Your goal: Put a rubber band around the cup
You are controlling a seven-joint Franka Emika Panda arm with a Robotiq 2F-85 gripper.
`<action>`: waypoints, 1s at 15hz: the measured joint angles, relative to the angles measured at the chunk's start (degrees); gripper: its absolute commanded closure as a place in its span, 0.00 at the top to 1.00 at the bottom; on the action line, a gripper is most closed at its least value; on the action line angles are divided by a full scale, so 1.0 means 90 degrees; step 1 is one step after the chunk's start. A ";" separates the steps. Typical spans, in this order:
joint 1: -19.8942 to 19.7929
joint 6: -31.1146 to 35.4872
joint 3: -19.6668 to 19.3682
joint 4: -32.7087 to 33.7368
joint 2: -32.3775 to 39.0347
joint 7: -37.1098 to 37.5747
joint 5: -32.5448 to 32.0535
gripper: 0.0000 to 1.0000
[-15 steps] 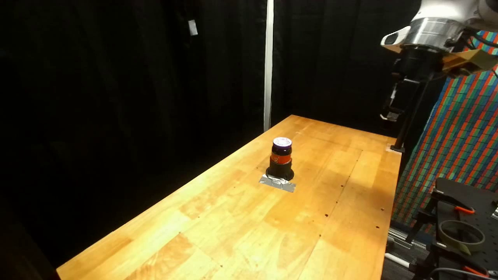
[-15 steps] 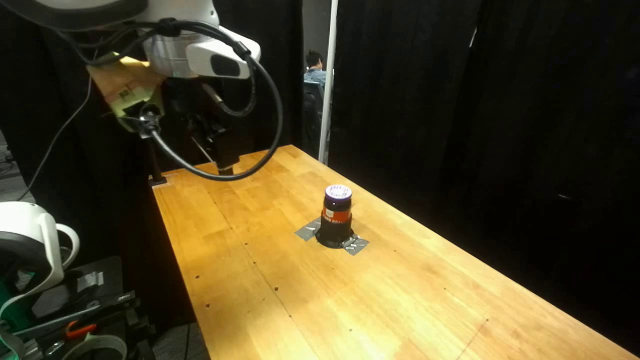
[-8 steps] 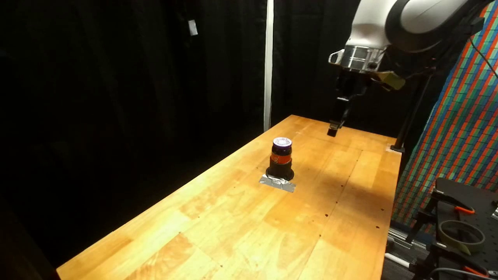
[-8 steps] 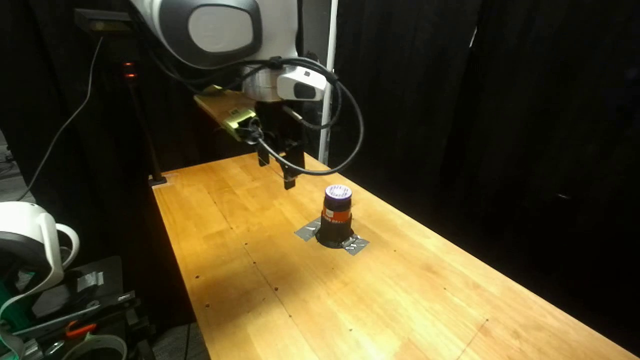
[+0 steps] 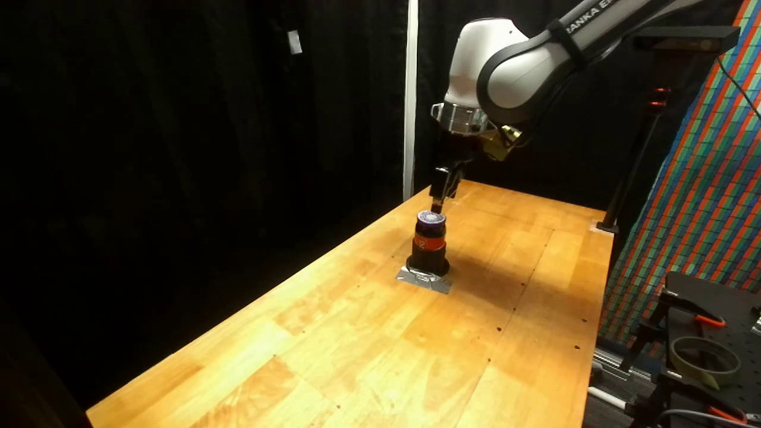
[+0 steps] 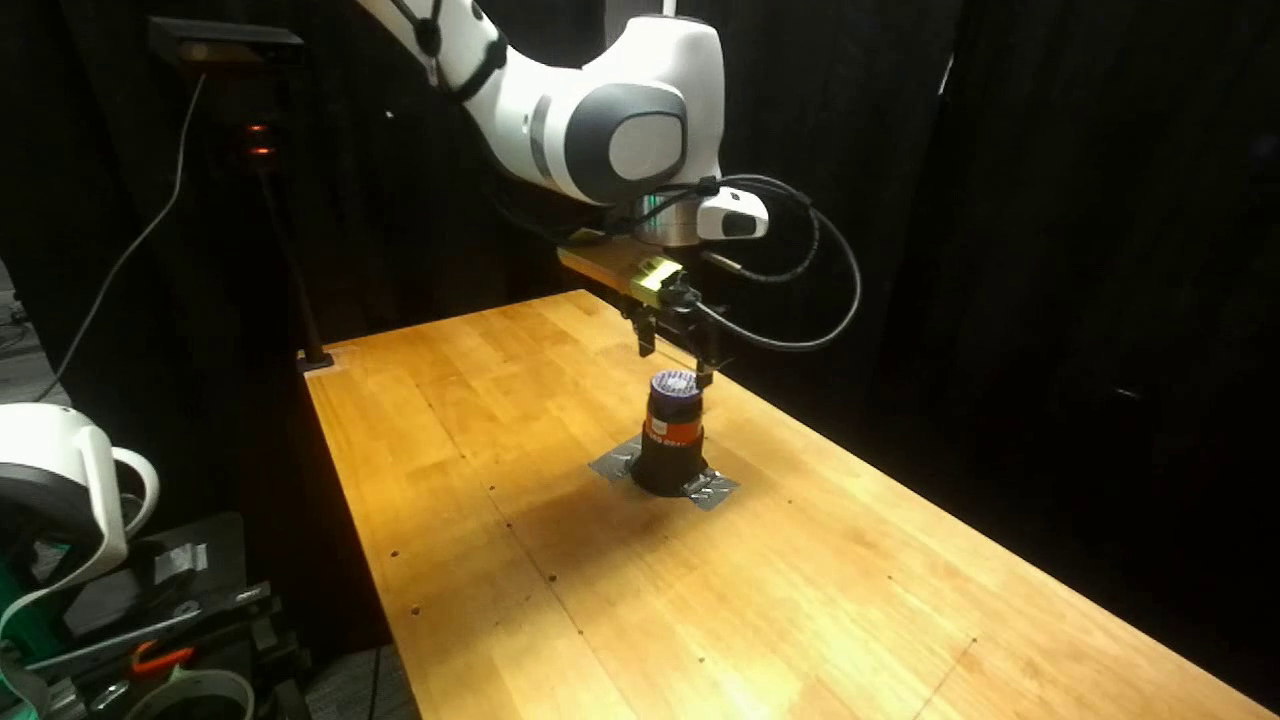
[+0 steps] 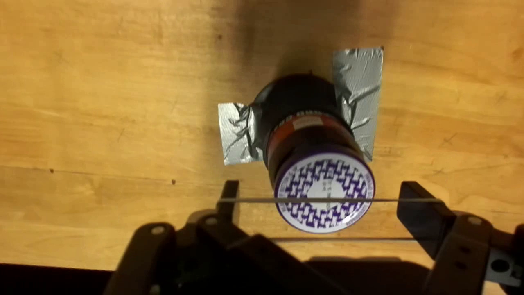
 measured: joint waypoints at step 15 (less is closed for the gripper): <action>0.0155 -0.3642 0.0061 0.4691 0.3014 0.0055 -0.0206 1.00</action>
